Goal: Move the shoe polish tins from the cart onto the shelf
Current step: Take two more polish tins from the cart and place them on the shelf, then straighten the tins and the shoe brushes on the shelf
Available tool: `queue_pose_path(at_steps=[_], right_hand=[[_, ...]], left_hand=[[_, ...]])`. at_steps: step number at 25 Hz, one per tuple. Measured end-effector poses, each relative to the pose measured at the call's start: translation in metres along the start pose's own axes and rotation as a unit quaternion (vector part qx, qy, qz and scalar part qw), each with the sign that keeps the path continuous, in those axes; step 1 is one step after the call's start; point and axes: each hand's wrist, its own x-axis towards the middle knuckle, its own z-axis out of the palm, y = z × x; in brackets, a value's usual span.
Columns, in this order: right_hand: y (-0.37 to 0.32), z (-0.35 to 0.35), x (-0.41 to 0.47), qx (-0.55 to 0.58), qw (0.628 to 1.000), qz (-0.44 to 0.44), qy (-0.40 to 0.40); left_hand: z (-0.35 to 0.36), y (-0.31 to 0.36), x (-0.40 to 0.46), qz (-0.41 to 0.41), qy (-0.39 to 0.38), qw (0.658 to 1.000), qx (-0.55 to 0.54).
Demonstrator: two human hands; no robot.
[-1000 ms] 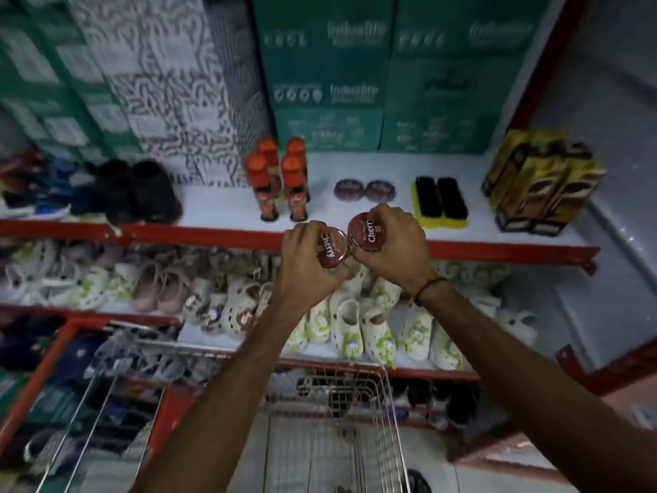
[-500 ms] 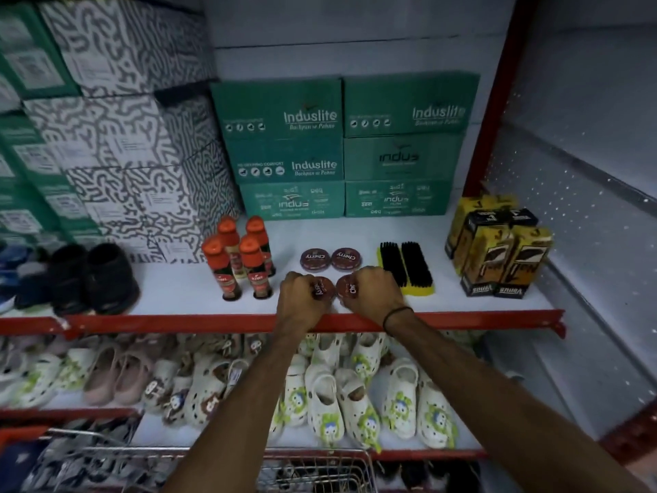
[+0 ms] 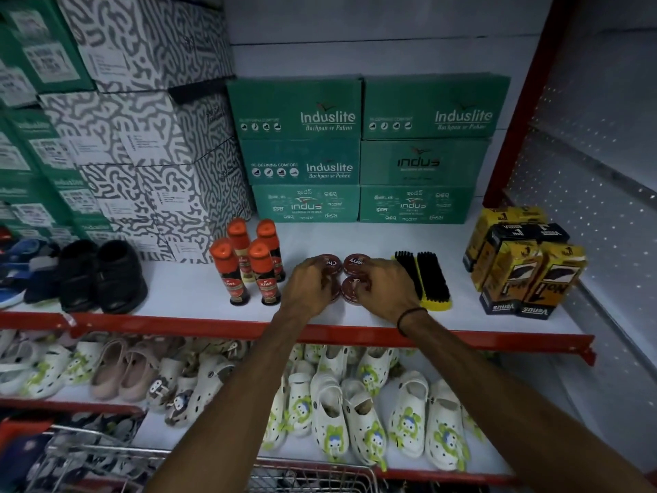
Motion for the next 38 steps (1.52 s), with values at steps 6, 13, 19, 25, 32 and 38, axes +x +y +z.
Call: queue_pose_path(at_steps=[6, 13, 19, 25, 32, 38], right_hand=[[0.011, -0.002, 0.028, -0.082, 0.979, 0.011, -0.184], [0.02, -0.001, 0.026, -0.059, 0.984, 0.005, -0.167], [0.023, 0.002, 0.029, -0.076, 0.982, 0.002, -0.173], [0.028, 0.006, 0.033, -0.077, 0.982, -0.001, -0.172], [0.026, -0.002, 0.029, -0.022, 0.989, 0.017, -0.147], [0.062, -0.047, 0.011, 0.058, 0.993, 0.077, -0.068]], left_hand=[[0.005, -0.004, 0.02, -0.022, -0.055, 0.996, 0.072], [0.012, -0.009, 0.024, -0.023, -0.048, 0.994, 0.095], [0.013, -0.01, 0.025, -0.027, -0.056, 0.993, 0.096], [0.014, -0.009, 0.025, -0.04, -0.062, 0.993, 0.096], [0.012, 0.001, 0.022, -0.022, -0.025, 0.995, 0.092], [0.041, 0.045, 0.025, 0.052, -0.019, 0.995, 0.078]])
